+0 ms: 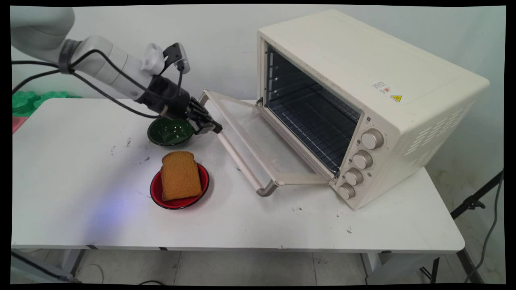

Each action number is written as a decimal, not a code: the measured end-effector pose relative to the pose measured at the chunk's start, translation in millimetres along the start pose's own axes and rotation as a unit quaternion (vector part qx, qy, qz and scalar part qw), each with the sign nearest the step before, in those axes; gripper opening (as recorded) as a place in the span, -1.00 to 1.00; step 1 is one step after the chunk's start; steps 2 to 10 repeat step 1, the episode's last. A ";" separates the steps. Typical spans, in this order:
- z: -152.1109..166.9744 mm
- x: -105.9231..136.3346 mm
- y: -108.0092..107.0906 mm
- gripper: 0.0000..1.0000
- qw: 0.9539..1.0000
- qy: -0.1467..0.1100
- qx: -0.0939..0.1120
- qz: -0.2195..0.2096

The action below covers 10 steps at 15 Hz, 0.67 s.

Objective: Open the oven

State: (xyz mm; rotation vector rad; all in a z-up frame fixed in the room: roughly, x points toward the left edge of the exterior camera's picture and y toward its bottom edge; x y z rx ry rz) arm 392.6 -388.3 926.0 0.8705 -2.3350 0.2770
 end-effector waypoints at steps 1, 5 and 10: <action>-0.1 -4.0 -0.8 -1.00 1.000 0.001 -0.001 0.001; -0.1 -4.0 -0.8 -1.00 1.000 0.001 -0.001 0.001; -0.1 -4.0 -0.8 -1.00 1.000 0.001 -0.001 0.001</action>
